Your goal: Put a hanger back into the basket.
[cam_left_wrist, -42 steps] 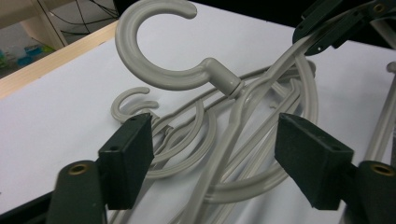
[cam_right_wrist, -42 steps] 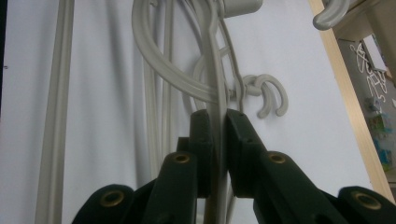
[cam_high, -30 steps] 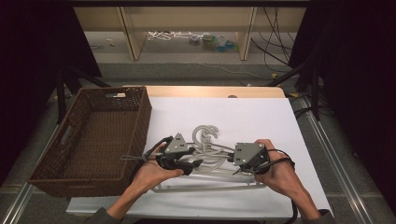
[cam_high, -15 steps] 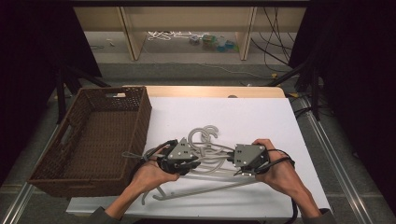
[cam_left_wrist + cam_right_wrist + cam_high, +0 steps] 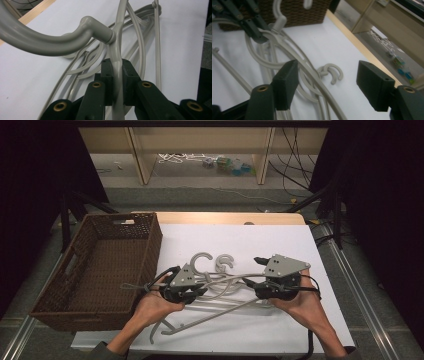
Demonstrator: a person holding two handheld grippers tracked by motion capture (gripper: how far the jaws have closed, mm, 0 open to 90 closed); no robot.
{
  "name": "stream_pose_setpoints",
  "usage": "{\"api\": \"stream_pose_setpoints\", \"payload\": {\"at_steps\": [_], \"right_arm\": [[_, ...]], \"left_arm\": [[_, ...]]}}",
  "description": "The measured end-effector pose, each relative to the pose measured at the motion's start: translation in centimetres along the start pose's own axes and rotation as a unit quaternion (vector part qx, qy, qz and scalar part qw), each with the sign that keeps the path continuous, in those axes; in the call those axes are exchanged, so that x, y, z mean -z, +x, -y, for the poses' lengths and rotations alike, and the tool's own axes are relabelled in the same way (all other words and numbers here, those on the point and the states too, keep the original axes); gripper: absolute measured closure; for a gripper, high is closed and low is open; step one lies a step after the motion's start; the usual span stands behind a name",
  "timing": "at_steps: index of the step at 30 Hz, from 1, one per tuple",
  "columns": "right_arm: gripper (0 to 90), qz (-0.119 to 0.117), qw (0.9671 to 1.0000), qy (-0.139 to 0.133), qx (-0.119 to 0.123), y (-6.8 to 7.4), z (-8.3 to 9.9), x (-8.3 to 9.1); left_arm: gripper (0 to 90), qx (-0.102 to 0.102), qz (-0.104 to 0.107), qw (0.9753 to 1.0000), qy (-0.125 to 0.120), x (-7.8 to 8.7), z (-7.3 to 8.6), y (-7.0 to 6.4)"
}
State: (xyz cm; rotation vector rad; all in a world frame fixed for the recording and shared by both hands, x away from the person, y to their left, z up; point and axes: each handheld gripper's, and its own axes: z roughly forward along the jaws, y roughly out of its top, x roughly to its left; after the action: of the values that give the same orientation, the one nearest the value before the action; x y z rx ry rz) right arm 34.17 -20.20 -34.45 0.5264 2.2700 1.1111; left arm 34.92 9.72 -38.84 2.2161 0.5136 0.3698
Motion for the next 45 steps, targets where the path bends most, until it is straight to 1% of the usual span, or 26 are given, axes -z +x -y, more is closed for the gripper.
{"api": "stream_pose_setpoints", "payload": {"at_steps": [2, 4, 6, 8, 9, 11, 14, 18, 19, 21, 23, 24, 26, 27, 28, 29, 31, 32, 35, 37, 39, 40, 41, 43, 44, 45], "right_arm": [[29.7, 0.010, 0.9997, -0.012, -0.021, -0.1, 0.3, 0.1], [27.9, 0.021, 0.9985, -0.028, -0.043, -0.2, 0.8, 0.2], [26.0, 0.029, 0.9965, -0.038, -0.069, -0.3, 1.3, 0.3], [25.2, 0.039, 0.9946, -0.051, -0.081, -0.4, 1.7, 0.5], [24.3, 0.040, 0.9930, -0.054, -0.097, -0.3, 2.0, 0.7], [23.8, 0.051, 0.9903, -0.071, -0.107, -0.2, 2.5, 0.8], [23.4, 0.053, 0.9872, -0.084, -0.126, 0.0, 3.2, 1.0], [22.2, 0.059, 0.9852, -0.089, -0.134, 0.4, 4.1, 1.0], [22.2, 0.055, 0.9852, -0.086, -0.137, 0.5, 4.3, 1.1], [22.0, 0.055, 0.9838, -0.092, -0.144, 0.8, 4.7, 1.1], [22.0, 0.050, 0.9835, -0.093, -0.146, 1.1, 5.0, 1.0], [22.0, 0.053, 0.9840, -0.090, -0.145, 1.2, 5.2, 1.0], [22.0, 0.051, 0.9845, -0.088, -0.143, 1.3, 5.5, 0.8], [22.0, 0.046, 0.9850, -0.084, -0.143, 1.4, 5.7, 0.8], [22.0, 0.048, 0.9841, -0.083, -0.149, 1.5, 5.8, 0.7], [22.0, 0.040, 0.9844, -0.083, -0.150, 1.5, 5.9, 0.6], [22.0, 0.041, 0.9852, -0.075, -0.148, 1.6, 6.1, 0.6], [22.0, 0.033, 0.9851, -0.076, -0.151, 1.7, 6.1, 0.5], [21.8, 0.036, 0.9859, -0.080, -0.143, 1.7, 6.3, 0.5], [21.4, 0.038, 0.9861, -0.075, -0.144, 1.7, 6.4, 0.6], [21.1, 0.040, 0.9846, -0.083, -0.148, 1.8, 6.6, 0.4], [21.1, 0.035, 0.9848, -0.082, -0.148, 1.8, 6.7, 0.5], [21.1, 0.036, 0.9854, -0.081, -0.145, 1.8, 6.8, 0.4], [21.1, 0.036, 0.9854, -0.079, -0.146, 2.0, 6.9, 0.4], [21.1, 0.034, 0.9861, -0.070, -0.146, 2.0, 7.0, 0.5], [21.0, 0.031, 0.9857, -0.074, -0.148, 2.1, 7.1, 0.3]], "left_arm": [[82.3, 0.015, -0.004, 0.9999, -0.004, 0.2, 0.2, 0.4], [82.2, 0.019, -0.008, 0.9998, -0.004, 0.4, 0.3, 0.8], [82.2, 0.031, -0.013, 0.9994, -0.007, 0.6, 0.4, 1.0], [82.2, 0.038, -0.017, 0.9991, -0.011, 0.9, 0.3, 1.4], [82.2, 0.044, -0.019, 0.9988, -0.013, 1.1, 0.3, 1.6], [82.2, 0.052, -0.023, 0.9982, -0.017, 1.5, 0.3, 1.8], [82.2, 0.059, -0.027, 0.9976, -0.022, 2.1, 0.1, 2.1], [82.2, 0.074, -0.029, 0.9963, -0.034, 2.9, -0.2, 2.7], [82.2, 0.079, -0.034, 0.9956, -0.036, 3.1, -0.3, 2.9], [82.2, 0.095, -0.031, 0.9938, -0.049, 3.4, -0.5, 3.2], [82.2, 0.102, -0.029, 0.9928, -0.056, 3.8, -0.8, 3.4], [82.2, 0.099, -0.028, 0.9932, -0.054, 4.1, -1.0, 3.6], [82.2, 0.101, -0.031, 0.9923, -0.064, 5.0, -1.7, 3.8], [82.2, 0.096, -0.031, 0.9929, -0.063, 5.4, -1.9, 4.0], [82.2, 0.106, -0.030, 0.9916, -0.067, 5.8, -2.3, 3.9], [82.2, 0.107, -0.032, 0.9915, -0.067, 6.2, -2.6, 4.1], [82.2, 0.113, -0.034, 0.9903, -0.074, 7.1, -3.1, 4.3], [82.2, 0.112, -0.034, 0.9900, -0.077, 7.5, -3.3, 4.6], [82.2, 0.123, -0.028, 0.9883, -0.085, 8.8, -3.7, 5.1], [82.2, 0.120, -0.039, 0.9884, -0.084, 10.0, -4.2, 5.6], [82.2, 0.119, -0.049, 0.9878, -0.088, 11.1, -4.5, 6.2], [82.2, 0.118, -0.058, 0.9871, -0.091, 11.7, -4.6, 6.5], [82.2, 0.115, -0.066, 0.9877, -0.084, 12.3, -4.6, 6.9], [82.2, 0.115, -0.086, 0.9862, -0.082, 13.3, -4.6, 7.5], [82.2, 0.112, -0.095, 0.9857, -0.083, 13.7, -4.5, 7.9], [82.2, 0.114, -0.103, 0.9847, -0.083, 14.1, -4.4, 8.2]]}}
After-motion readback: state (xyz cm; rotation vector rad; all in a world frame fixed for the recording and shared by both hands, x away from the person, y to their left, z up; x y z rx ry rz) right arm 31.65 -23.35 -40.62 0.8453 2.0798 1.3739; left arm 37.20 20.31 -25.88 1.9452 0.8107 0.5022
